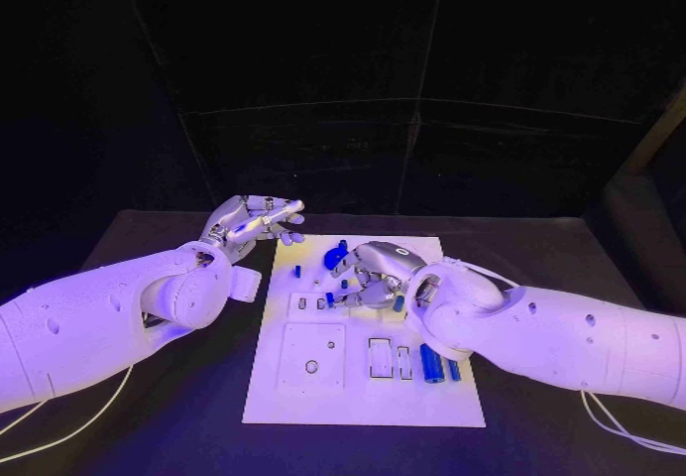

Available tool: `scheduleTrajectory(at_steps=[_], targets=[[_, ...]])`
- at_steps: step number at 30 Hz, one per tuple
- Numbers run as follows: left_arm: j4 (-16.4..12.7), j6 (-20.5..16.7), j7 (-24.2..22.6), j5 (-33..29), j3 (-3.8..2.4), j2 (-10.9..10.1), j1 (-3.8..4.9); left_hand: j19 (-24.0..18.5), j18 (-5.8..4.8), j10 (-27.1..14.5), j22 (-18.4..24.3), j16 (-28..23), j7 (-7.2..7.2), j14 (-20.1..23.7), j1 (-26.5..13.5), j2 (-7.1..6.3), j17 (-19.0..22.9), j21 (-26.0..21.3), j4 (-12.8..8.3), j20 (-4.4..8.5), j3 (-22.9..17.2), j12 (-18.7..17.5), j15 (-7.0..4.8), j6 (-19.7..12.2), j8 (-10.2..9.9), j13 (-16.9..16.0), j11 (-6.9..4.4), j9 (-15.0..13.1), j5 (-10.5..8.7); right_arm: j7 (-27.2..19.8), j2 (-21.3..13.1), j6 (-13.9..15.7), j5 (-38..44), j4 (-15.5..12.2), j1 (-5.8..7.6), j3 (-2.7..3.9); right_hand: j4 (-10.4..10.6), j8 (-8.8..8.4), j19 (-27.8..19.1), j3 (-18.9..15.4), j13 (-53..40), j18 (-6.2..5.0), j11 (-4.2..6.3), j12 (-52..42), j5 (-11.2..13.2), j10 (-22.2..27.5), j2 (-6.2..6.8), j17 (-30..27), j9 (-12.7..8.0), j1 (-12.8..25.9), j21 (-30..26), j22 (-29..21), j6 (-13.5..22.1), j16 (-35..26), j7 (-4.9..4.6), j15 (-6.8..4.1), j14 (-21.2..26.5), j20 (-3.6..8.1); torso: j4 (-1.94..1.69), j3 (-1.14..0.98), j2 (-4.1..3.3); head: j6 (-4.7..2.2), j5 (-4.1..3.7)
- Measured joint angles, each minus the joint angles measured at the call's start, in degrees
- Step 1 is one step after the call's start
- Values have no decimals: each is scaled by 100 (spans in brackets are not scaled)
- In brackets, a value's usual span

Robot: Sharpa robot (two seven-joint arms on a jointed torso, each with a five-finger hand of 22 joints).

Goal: Assemble the parts on the task board

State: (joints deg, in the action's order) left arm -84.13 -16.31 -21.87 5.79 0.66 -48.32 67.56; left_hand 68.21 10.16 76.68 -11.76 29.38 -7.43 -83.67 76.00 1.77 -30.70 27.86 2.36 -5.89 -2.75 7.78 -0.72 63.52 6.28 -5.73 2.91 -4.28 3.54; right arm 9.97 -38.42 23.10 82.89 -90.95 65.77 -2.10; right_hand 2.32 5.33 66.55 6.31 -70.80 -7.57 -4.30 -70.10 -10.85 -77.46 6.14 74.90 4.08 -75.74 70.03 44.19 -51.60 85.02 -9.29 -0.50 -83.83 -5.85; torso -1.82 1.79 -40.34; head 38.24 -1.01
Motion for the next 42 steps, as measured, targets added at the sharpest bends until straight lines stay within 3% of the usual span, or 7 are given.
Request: scheduleTrajectory(at_steps=[3,9,11,14,16,24,42], targets=[[95,108,411,426,0,0,0,473,-1,222,-254,2389,22,-36,-97,17,-2022,474,96,161,32,213,-123,11,0,-194,-111,-39,0,-425,-300,-8,-387,-139,199,43,-16,149,0,-16,-63,0,44,-92,-36,-44,-82,0,46,-82,-16,-15,-218,-22,62,0,0,0,10,-7,20,-3,26],[162,555,1551,1467,1,16,96,686,-1,345,-1033,4799,185,-29,-790,92,-4286,1466,702,319,419,1400,-217,77,346,-1181,-214,-330,12,-980,-885,-75,-1387,-233,547,96,-16,177,0,-16,-70,0,53,-92,-106,-53,-125,4,46,-125,-16,-15,-233,-22,77,0,0,0,43,-42,88,7,71],[171,769,2049,1872,1,49,161,792,-34,253,-1758,5193,245,-35,-932,118,-4394,2090,877,357,595,2090,-269,55,546,-1785,-303,-479,12,-1091,-1075,-96,-1734,-234,613,100,-16,180,0,-16,-70,0,53,-97,-117,-53,-125,5,46,-125,-16,-15,-233,-21,77,0,0,0,52,-54,118,14,93],[195,1120,2769,2479,0,135,262,1050,-224,132,-3284,5717,335,-40,-1127,207,-4425,3328,1251,386,921,4205,-309,-65,1029,-3828,-336,-836,12,-1197,-1267,-122,-2131,-174,713,116,-16,180,0,-16,-75,0,53,-112,-151,-53,-148,4,46,-148,-16,-15,-233,-22,77,0,0,0,61,-73,156,31,126],[233,1340,3173,2852,0,220,324,1126,-314,-33,-3890,5856,349,-47,-1098,234,-4425,3793,1380,419,1054,4995,-316,-218,1351,-4616,-351,-1090,-6,-1226,-1320,-128,-2255,-129,750,121,-1,200,-9,-31,-68,0,53,-112,-151,-53,-148,4,46,-148,-17,-52,-233,-60,77,0,0,10,65,-89,183,46,145],[500,2145,4444,4124,94,703,544,1326,-395,-340,-4469,5889,361,-27,-678,545,-4425,4183,1193,422,993,5332,-338,-673,1970,-4923,-342,-1637,-44,-1264,-1463,-193,-2712,162,840,123,-3,200,-53,-76,3,-9,73,-82,-173,-32,-148,4,38,-148,-114,-222,-233,-116,78,0,0,53,81,-135,268,78,184],[899,2969,5699,4998,233,1488,690,1548,-485,-267,-5162,6044,468,-36,-1353,361,-4424,4609,1423,487,1732,5815,-412,-1032,2752,-5375,-415,-2383,-66,-1088,-1350,-312,-2937,431,876,124,24,227,-197,-135,104,-91,91,34,-197,32,-148,3,25,-147,-256,-478,-232,-229,77,0,0,52,119,-164,285,134,218]])
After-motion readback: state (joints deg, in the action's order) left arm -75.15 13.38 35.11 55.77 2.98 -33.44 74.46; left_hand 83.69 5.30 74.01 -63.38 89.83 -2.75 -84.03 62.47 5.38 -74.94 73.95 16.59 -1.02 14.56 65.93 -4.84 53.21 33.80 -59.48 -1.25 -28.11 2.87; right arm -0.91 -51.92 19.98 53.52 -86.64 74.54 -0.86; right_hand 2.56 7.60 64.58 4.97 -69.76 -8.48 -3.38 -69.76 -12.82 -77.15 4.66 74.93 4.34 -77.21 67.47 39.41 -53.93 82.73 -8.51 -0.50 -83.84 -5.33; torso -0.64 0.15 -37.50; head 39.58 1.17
